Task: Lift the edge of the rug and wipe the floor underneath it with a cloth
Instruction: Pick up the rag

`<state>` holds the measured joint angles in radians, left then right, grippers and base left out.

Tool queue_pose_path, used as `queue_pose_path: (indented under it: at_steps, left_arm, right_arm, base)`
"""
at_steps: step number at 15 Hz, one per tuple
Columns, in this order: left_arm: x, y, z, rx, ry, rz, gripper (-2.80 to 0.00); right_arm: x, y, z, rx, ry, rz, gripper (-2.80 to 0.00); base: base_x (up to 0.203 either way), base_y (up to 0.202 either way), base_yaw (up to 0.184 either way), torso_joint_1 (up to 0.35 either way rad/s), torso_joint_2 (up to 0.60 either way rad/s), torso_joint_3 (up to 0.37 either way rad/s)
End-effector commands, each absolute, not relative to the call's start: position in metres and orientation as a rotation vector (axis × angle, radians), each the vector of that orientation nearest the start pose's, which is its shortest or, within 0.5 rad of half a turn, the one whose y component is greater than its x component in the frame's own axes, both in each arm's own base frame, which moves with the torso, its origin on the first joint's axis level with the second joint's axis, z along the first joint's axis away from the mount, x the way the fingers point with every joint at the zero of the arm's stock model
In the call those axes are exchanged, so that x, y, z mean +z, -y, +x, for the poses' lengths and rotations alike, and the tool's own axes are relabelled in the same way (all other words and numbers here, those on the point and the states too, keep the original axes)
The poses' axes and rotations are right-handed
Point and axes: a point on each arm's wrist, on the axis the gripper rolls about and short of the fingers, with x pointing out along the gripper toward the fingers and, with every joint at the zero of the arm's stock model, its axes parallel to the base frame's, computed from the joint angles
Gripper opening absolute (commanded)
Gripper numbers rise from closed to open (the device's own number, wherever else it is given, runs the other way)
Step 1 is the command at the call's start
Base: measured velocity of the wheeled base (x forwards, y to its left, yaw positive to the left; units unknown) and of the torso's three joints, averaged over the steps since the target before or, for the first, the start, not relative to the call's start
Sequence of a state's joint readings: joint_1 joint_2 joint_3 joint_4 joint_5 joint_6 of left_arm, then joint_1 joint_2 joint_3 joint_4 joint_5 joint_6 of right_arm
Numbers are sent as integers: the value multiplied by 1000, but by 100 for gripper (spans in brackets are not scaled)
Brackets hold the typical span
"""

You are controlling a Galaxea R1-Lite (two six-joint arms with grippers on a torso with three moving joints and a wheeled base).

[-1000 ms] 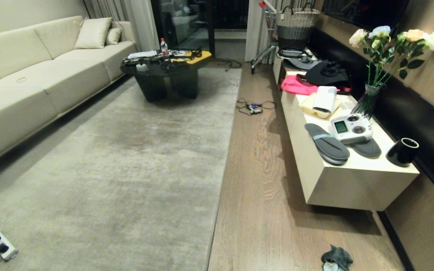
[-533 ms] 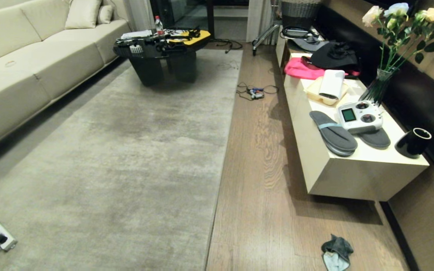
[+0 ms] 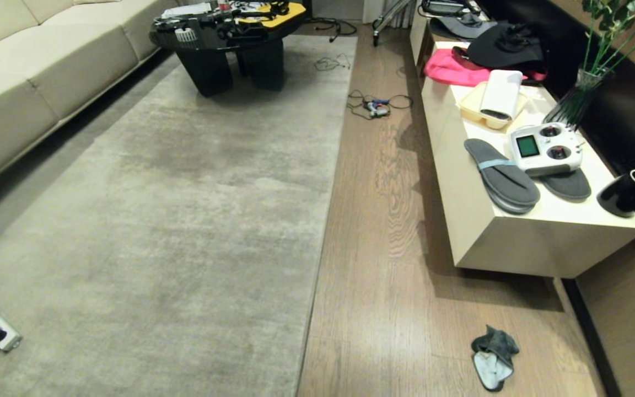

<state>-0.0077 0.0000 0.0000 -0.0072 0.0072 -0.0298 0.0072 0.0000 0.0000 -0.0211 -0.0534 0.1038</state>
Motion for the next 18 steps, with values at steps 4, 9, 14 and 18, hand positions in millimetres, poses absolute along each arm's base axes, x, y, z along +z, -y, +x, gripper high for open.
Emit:
queue_pose_path:
  at_steps: [4,9,14,18]
  left_arm:
    - [76,0,-23,0,6,-31,-280]
    - [76,0,-23,0,6,-31,-280]
    - [76,0,-23,0,6,-31,-280]
    - [76,0,-23,0,6,-31,-280]
  right_arm:
    - [78,1,-23,-45,24,105,-280]
    - [78,1,-23,-45,23,105,-280]
    - [78,1,-23,-45,22,105,-280]
    - [78,1,-23,-45,23,105,-280]
  base:
    - [0,0,0,4,-1,-198]
    - [0,0,0,3,3,-199]
    - [0,0,0,3,2,-198]
    - [0,0,0,2,-2,-198]
